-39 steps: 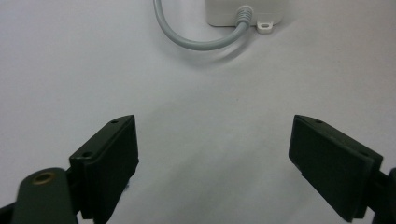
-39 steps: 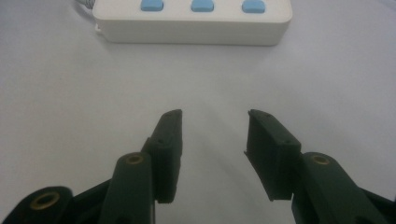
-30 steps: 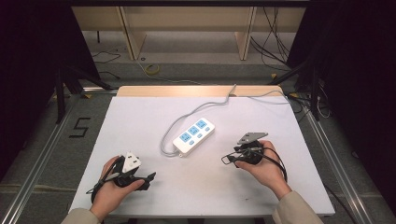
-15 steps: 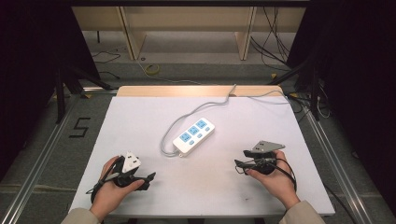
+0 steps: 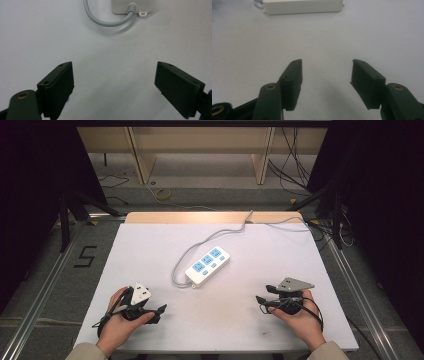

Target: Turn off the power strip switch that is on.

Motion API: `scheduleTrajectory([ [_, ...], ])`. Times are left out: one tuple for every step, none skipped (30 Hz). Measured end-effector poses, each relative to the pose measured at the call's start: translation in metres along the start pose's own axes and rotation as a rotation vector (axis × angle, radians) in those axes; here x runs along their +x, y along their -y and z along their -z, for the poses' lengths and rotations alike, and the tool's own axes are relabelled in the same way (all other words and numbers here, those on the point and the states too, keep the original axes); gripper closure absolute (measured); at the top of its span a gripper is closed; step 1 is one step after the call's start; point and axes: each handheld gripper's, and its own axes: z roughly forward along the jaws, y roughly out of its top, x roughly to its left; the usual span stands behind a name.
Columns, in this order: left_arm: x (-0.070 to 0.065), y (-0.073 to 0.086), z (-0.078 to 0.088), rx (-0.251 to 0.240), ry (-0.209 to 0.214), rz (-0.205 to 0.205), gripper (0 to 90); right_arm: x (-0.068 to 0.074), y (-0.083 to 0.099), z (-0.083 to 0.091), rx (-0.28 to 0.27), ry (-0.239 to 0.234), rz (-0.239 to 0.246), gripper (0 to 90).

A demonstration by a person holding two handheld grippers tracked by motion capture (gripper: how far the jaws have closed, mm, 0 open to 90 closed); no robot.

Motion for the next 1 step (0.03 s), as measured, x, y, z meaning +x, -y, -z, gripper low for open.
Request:
scheduleTrajectory([
  [0.0001, -0.0001, 0.0000, 0.001, 0.001, -0.002, 15.4, -0.0001, 0.0002, 0.0002, -0.004, -0.001, -0.003, 42.6],
])
